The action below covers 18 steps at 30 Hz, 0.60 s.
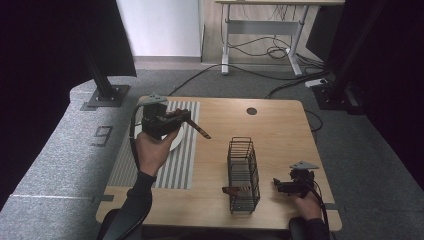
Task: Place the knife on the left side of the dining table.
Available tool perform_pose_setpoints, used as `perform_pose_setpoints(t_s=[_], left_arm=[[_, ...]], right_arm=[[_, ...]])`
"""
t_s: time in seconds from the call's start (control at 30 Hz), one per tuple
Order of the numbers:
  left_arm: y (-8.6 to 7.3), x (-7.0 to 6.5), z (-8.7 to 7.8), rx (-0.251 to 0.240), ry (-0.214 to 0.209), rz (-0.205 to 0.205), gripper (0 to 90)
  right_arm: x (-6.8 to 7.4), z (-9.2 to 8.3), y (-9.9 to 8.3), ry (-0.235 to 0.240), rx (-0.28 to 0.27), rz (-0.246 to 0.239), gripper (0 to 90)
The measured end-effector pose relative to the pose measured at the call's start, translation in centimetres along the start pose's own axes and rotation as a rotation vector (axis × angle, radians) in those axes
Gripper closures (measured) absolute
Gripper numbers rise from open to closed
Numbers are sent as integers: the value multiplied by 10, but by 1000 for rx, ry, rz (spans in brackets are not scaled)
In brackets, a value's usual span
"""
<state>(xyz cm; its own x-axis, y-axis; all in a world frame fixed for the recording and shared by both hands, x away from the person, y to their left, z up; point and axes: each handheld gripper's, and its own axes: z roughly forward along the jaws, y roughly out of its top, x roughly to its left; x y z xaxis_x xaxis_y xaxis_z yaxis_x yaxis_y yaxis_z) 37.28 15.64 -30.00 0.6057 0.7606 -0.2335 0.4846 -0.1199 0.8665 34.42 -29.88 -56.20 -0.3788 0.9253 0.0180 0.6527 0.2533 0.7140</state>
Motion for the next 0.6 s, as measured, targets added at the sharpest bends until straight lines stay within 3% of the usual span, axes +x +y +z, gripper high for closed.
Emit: perform_pose_setpoints(t_s=[0.6], left_arm=[[-33,34,-11,20,63,-76,800]], right_arm=[[0,0,0,0,-1,0,0]])
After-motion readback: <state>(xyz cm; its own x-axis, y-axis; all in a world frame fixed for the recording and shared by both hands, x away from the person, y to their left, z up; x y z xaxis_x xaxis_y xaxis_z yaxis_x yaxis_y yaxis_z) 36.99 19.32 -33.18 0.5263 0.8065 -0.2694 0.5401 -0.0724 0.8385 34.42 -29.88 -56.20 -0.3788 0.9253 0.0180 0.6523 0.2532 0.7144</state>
